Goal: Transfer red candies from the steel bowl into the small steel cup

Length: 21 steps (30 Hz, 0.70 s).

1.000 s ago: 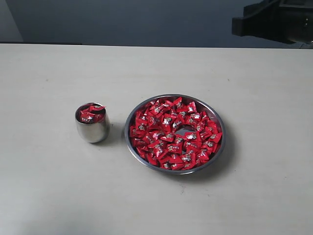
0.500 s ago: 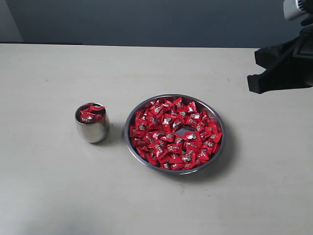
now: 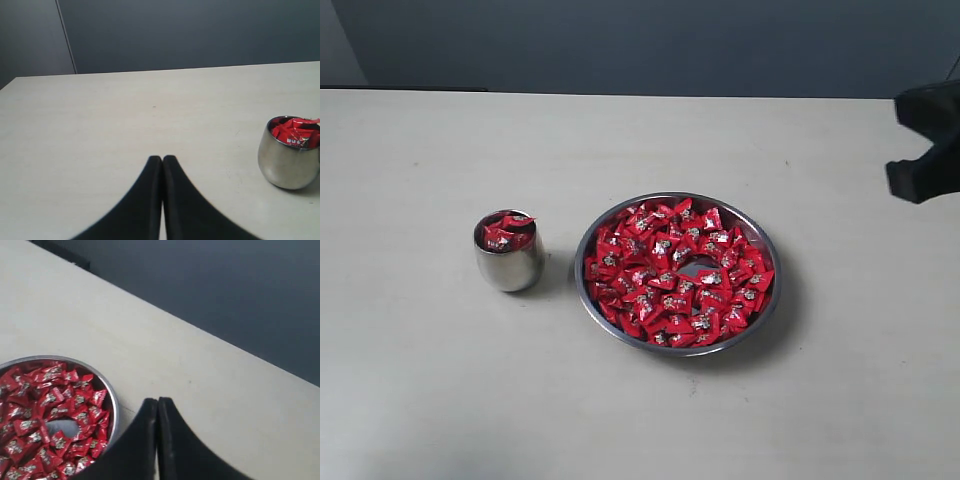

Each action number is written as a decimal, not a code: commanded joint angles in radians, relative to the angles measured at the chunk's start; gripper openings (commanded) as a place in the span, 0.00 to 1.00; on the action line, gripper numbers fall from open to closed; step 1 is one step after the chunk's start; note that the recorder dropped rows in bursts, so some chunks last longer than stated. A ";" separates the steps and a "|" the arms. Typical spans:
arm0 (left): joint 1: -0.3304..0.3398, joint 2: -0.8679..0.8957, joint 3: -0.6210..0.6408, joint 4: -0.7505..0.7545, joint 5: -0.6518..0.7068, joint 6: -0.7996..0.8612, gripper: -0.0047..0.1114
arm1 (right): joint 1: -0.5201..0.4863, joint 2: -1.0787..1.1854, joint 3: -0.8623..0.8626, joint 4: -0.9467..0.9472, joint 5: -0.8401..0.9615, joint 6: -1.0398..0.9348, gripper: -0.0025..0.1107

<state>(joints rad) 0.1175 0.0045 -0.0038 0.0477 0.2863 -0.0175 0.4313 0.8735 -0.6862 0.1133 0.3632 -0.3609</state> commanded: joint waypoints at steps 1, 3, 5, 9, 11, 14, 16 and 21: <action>0.001 -0.004 0.004 -0.003 -0.002 -0.002 0.04 | -0.115 -0.085 0.004 -0.008 0.078 -0.002 0.02; 0.001 -0.004 0.004 -0.003 -0.002 -0.002 0.04 | -0.163 -0.117 0.004 -0.008 0.121 -0.002 0.02; 0.001 -0.004 0.004 -0.003 -0.002 -0.002 0.04 | -0.203 -0.148 0.015 -0.009 0.135 -0.002 0.02; 0.001 -0.004 0.004 -0.003 -0.002 -0.002 0.04 | -0.275 -0.248 0.099 -0.011 0.072 -0.002 0.02; 0.001 -0.004 0.004 -0.003 -0.002 -0.002 0.04 | -0.302 -0.308 0.152 -0.001 0.044 -0.002 0.02; 0.001 -0.004 0.004 -0.003 -0.002 -0.002 0.04 | -0.328 -0.384 0.233 0.029 0.007 0.000 0.02; 0.001 -0.004 0.004 -0.003 -0.002 -0.002 0.04 | -0.351 -0.428 0.291 0.041 -0.022 0.025 0.02; 0.001 -0.004 0.004 -0.003 -0.002 -0.002 0.04 | -0.446 -0.585 0.496 0.113 -0.101 0.046 0.02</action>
<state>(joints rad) 0.1175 0.0045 -0.0038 0.0477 0.2863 -0.0175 0.0171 0.3379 -0.2449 0.1971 0.3038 -0.3214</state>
